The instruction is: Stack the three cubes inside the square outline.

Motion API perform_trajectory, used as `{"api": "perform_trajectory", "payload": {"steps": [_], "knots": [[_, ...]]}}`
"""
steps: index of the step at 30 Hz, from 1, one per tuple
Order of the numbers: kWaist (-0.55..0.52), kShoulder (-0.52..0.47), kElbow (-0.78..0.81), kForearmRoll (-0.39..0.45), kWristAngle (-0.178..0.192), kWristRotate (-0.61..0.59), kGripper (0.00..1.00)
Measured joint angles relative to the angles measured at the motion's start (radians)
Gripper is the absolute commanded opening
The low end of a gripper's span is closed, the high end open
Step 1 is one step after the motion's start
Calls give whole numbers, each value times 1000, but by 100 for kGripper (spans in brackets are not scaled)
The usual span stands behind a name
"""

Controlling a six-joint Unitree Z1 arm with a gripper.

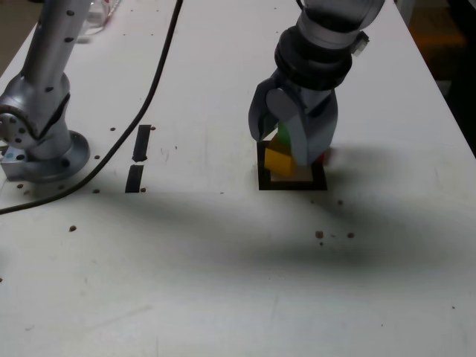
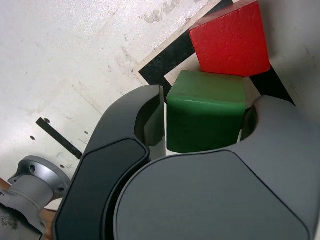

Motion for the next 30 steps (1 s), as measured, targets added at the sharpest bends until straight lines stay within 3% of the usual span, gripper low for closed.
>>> {"api": "perform_trajectory", "payload": {"steps": [13,19,25,30], "knots": [[0,-17,0,12,16,0,19],[10,-98,3,60,48,-18,19],[91,-175,52,81,50,-52,20],[177,-205,148,33,47,-89,20]]}}
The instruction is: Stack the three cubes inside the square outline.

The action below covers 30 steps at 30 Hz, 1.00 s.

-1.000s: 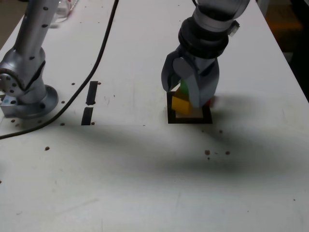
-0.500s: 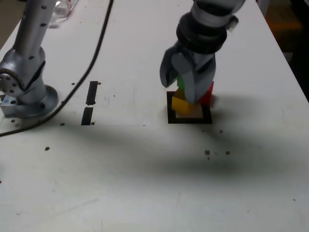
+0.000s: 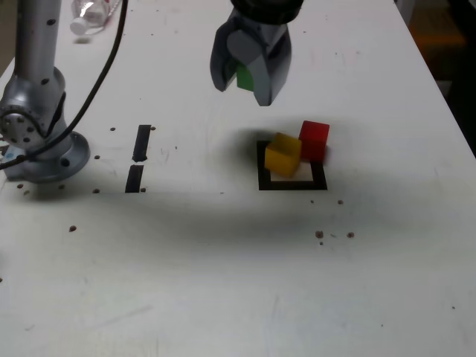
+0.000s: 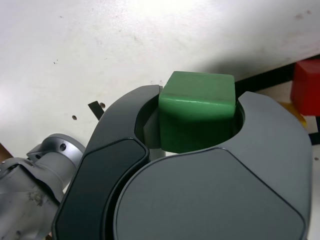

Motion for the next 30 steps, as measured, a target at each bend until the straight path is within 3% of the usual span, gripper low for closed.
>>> {"api": "perform_trajectory", "payload": {"steps": [6,12,20,23,30], "knots": [[67,0,64,-65,-21,-18,21],[143,12,173,-189,-95,-56,22],[170,65,198,-228,-129,-56,27],[170,78,204,-230,-134,-55,36],[171,80,211,-228,-129,-43,71]]}}
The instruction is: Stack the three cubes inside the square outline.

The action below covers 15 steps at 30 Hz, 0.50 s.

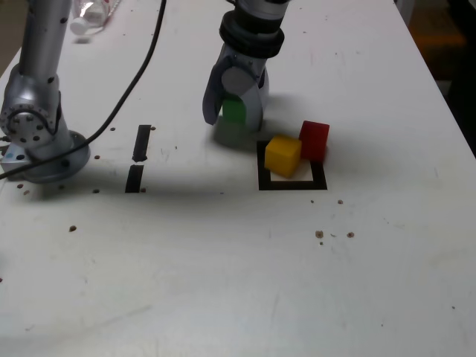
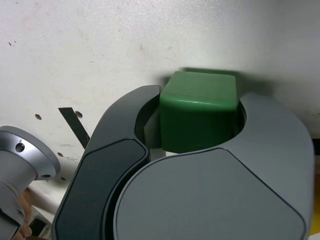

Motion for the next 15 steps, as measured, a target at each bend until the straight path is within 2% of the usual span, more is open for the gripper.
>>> {"api": "perform_trajectory", "payload": {"steps": [9,15], "knots": [[2,-25,18,5,4,18,85],[2,-100,62,-7,53,-9,89]]}}
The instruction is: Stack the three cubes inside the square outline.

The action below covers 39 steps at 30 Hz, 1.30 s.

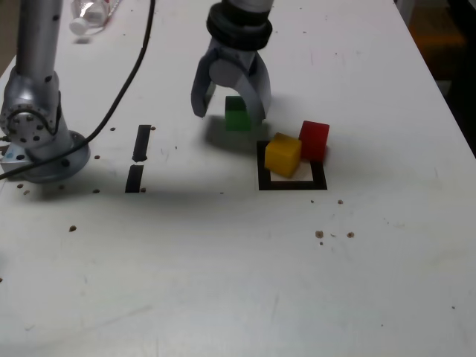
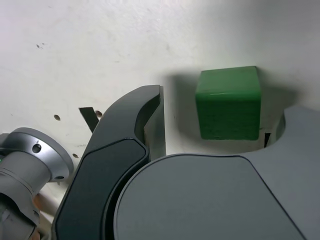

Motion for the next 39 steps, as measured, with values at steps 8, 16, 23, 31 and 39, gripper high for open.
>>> {"api": "perform_trajectory", "payload": {"steps": [8,16,23,31,39], "knots": [[-28,-170,31,3,31,-49,94],[-151,-245,36,34,18,-71,94],[-242,-244,19,38,11,-39,93],[-318,-139,-70,35,-9,-31,93],[-360,-35,-154,43,-23,-26,93]]}}
